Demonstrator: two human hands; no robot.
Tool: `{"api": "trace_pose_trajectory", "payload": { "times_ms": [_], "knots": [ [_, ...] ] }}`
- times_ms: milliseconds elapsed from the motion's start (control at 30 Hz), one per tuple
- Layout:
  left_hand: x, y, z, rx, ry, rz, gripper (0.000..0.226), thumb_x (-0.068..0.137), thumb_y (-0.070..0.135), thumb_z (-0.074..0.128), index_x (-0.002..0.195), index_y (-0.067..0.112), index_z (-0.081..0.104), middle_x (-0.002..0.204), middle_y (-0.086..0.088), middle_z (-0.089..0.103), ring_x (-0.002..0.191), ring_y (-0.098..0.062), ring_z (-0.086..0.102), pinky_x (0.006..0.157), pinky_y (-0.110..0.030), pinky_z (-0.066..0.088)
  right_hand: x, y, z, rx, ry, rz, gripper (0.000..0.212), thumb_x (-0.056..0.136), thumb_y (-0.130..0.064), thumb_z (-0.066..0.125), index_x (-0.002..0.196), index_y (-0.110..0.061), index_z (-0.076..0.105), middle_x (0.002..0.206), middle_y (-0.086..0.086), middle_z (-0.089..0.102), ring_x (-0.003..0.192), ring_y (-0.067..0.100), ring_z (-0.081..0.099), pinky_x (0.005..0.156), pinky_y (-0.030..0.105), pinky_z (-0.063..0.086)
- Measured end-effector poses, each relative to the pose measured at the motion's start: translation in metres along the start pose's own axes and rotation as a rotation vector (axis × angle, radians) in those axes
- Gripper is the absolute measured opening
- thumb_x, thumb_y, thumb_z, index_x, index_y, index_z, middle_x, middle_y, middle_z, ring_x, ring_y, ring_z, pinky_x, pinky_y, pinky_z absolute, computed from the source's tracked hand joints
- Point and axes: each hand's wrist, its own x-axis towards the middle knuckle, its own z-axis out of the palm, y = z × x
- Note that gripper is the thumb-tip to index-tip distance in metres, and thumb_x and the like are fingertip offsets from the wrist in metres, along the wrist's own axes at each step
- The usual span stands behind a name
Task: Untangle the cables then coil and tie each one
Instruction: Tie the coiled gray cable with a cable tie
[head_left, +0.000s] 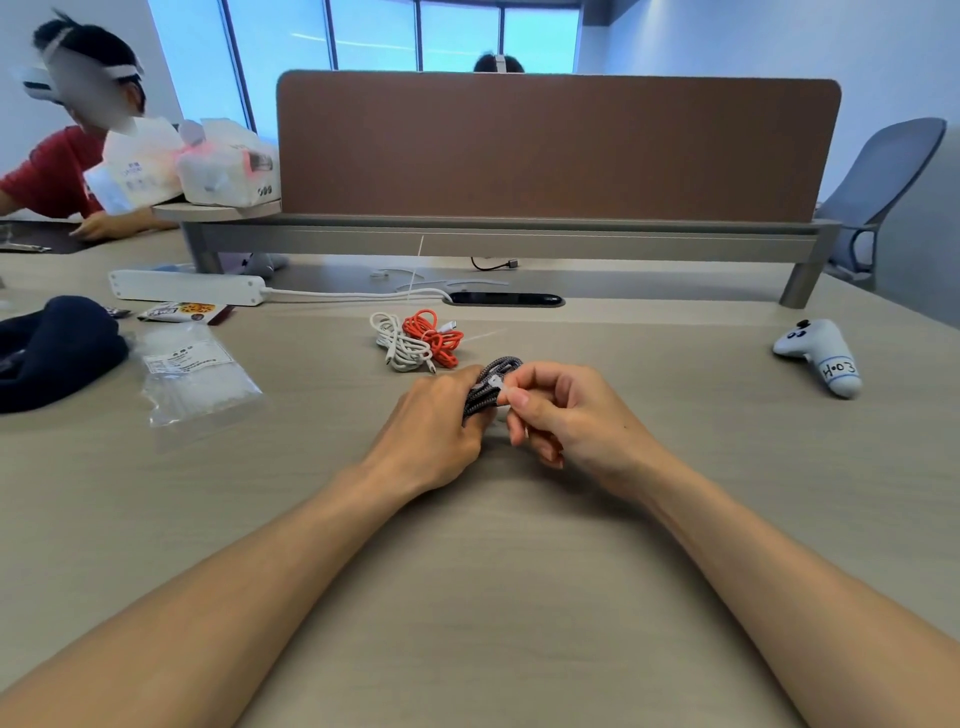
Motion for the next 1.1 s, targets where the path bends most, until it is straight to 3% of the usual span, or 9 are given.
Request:
{"api": "trace_pose_trajectory", "payload": {
  "times_ms": [200,1100],
  "knots": [
    [-0.0004,-0.0005,0.0006,0.005,0.002,0.005,0.01,0.084,0.017,0.057,0.092,0.02,0.057,0.087,-0.005,0.068,0.083,-0.031,0.061,0.065,-0.039,0.048,-0.0002,0.0015,0.0024,-0.027,0.013,0.023,0.018,0.097,-0.007,0.05,0.082,-0.012,0.058,0.062,0.008,0.059,0.036,0.01,0.035,0.037,0.018,0.026],
    [-0.0008,0.0015,0.0011,0.002,-0.02,-0.007,0.012,0.076,0.021,0.05,0.087,0.021,0.055,0.084,-0.005,0.067,0.08,-0.031,0.06,0.065,-0.042,0.049,-0.0011,-0.0022,0.0068,-0.027,0.024,0.06,0.018,0.097,-0.008,0.049,0.082,-0.012,0.057,0.063,0.01,0.058,0.036,0.01,0.034,0.036,0.015,0.026]
  ]
}}
